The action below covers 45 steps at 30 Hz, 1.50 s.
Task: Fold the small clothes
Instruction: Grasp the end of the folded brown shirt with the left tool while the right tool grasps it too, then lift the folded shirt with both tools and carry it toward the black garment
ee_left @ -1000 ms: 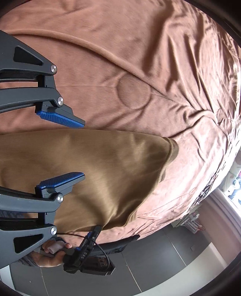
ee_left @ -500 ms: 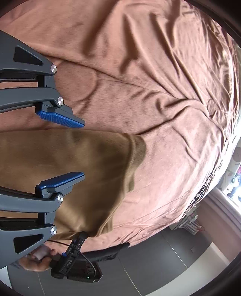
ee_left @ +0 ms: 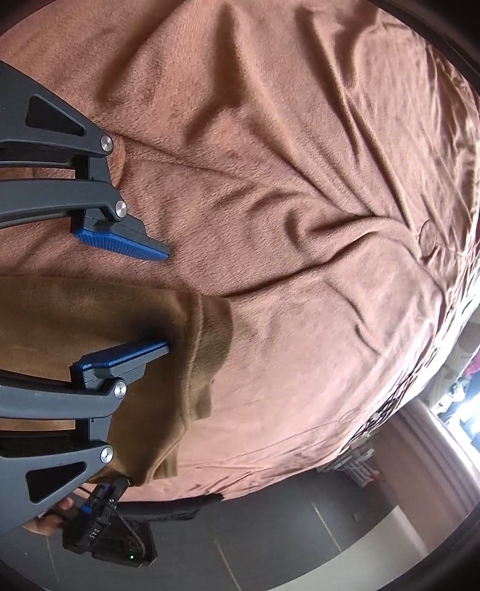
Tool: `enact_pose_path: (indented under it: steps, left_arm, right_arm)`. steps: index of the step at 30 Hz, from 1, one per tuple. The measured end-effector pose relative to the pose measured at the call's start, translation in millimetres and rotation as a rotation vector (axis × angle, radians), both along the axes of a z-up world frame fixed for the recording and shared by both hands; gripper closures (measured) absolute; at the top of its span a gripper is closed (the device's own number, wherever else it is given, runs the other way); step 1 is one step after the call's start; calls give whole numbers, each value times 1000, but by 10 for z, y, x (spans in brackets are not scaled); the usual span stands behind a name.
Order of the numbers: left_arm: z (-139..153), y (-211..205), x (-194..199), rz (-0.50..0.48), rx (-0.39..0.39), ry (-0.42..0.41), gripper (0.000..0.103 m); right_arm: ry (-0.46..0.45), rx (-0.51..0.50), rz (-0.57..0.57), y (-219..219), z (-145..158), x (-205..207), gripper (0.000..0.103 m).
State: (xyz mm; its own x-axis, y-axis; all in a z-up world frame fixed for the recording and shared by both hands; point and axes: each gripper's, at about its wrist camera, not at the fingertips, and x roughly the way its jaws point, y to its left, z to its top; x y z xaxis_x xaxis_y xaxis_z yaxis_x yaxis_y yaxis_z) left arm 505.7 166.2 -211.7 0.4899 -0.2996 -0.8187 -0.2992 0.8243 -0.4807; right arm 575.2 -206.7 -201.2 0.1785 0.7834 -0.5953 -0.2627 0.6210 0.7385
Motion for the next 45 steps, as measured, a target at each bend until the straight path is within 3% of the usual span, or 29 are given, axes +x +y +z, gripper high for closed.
enact_pose_path:
  steps: [8, 19, 21, 25, 28, 36, 45]
  left_arm:
    - [-63, -61, 41, -54, -78, 3, 57]
    - [-147, -145, 279, -73, -88, -8, 62]
    - [-156, -132, 295, -69, -97, -10, 64]
    - [-129, -126, 292, -63, -108, -8, 85]
    - [4, -149, 236, -64, -89, -31, 90]
    - [464, -229, 16, -96, -102, -118, 92]
    - [867, -373, -211, -121, -106, -182, 93]
  right_arm:
    - [54, -7, 46, -61, -125, 6, 66]
    - [67, 19, 50, 147, -184, 167, 66]
    - [64, 22, 50, 168, -192, 166, 69]
    - [38, -13, 44, 231, -176, 137, 85]
    - [-7, -31, 45, 230, -74, 60, 90]
    - [-118, -16, 13, 41, 191, -309, 91]
    - [-136, 10, 12, -137, 307, -608, 92]
